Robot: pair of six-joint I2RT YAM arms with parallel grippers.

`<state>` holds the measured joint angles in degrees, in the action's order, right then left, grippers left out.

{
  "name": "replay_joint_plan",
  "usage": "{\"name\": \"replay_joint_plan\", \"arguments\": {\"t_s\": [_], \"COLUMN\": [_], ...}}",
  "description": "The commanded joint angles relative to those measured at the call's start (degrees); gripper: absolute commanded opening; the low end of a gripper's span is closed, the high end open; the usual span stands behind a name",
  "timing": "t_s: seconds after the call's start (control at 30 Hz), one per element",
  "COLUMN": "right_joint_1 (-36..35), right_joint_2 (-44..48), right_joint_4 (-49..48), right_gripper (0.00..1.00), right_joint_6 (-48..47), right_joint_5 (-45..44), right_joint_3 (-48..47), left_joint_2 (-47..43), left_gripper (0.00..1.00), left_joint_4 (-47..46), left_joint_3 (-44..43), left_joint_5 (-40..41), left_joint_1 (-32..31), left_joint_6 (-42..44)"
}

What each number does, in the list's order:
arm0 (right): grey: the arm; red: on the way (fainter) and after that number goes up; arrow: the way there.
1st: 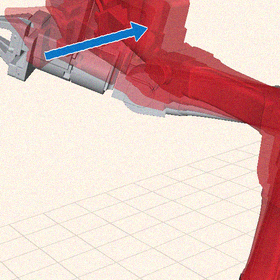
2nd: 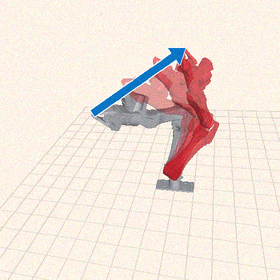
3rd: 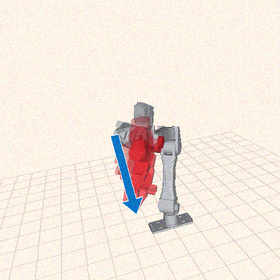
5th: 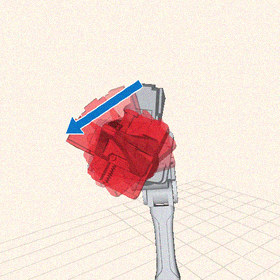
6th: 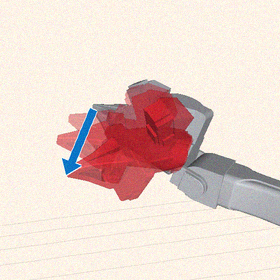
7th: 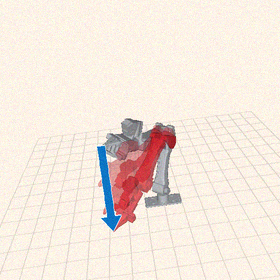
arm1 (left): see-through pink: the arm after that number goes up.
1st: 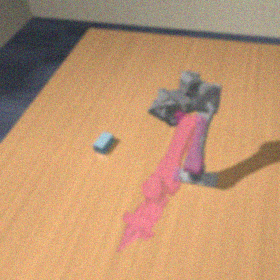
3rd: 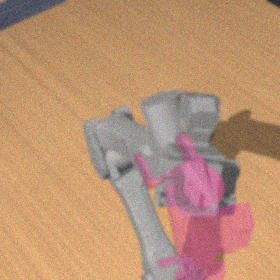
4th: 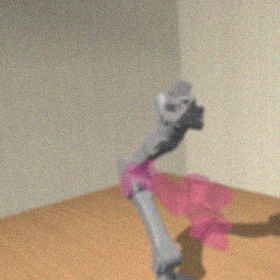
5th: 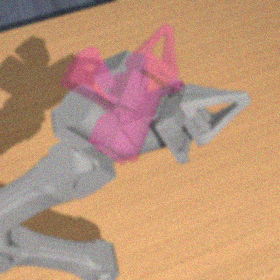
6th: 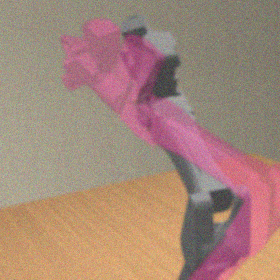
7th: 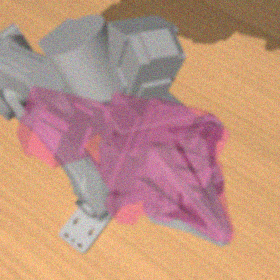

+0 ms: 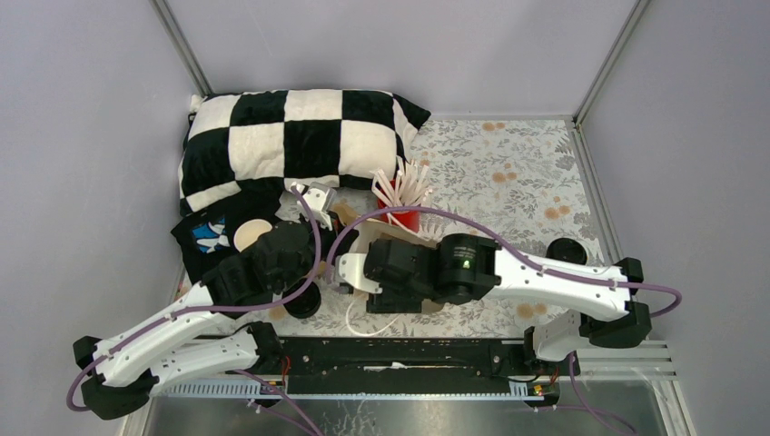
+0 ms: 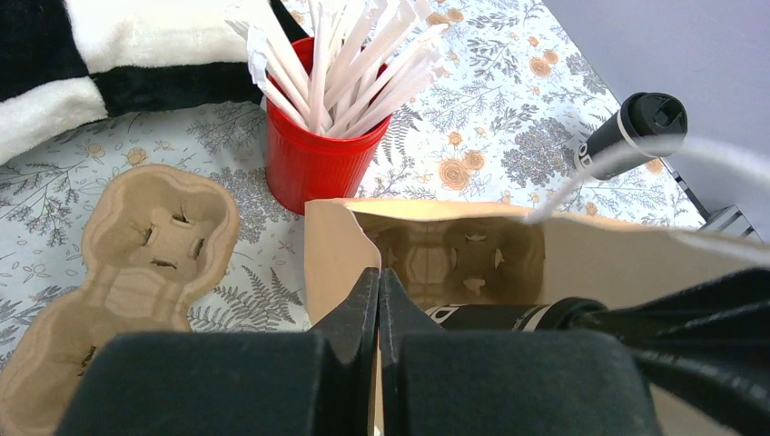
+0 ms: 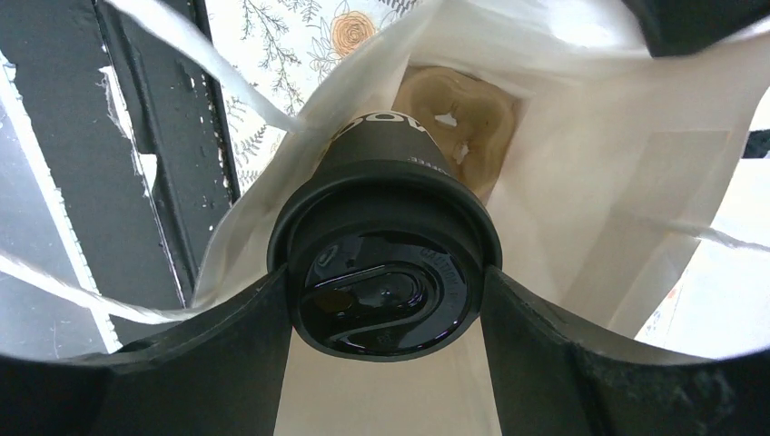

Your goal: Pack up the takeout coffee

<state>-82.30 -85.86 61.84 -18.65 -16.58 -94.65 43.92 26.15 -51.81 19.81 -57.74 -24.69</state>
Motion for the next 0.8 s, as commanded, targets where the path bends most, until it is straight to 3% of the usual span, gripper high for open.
{"name": "replay_joint_plan", "arguments": {"t_s": [0.0, 0.27, 0.33, 0.6, 0.7, 0.77], "right_joint_1": [-3.23, -5.78, -5.77, -5.77, -5.78, -5.82], "right_joint_2": [-2.68, -5.71, -5.69, -2.06, -1.13, -0.03], "right_joint_4": [-1.54, -2.87, -2.32, -8.83, -10.73, -12.10], "right_gripper": [0.34, 0.34, 0.35, 0.35, 0.35, 0.35], "right_joint_6": [3.31, 7.21, 7.92, 9.75, 10.74, 11.22], "right_joint_5": [-5.63, -18.05, -21.06, -15.70, -16.72, -16.60], "right_joint_3": [-1.58, 0.48, -0.04, 3.38, 4.17, 5.13], "left_joint_2": [0.29, -2.22, -0.87, 2.23, 3.71, 4.98], "left_gripper": [0.00, 0.00, 0.05, 0.29, 0.31, 0.27], "left_joint_4": [-0.15, -0.77, 2.24, 10.48, 13.88, 15.25], "left_joint_3": [-2.38, -0.53, -2.35, -6.57, -8.05, -8.52], "left_joint_5": [1.45, 2.61, 4.37, 0.22, -0.72, -0.04], "left_joint_1": [-0.28, -0.33, -0.28, -0.28, -0.33, -0.28], "left_joint_6": [-2.61, -4.70, -4.18, -4.43, -5.06, -4.47]}}
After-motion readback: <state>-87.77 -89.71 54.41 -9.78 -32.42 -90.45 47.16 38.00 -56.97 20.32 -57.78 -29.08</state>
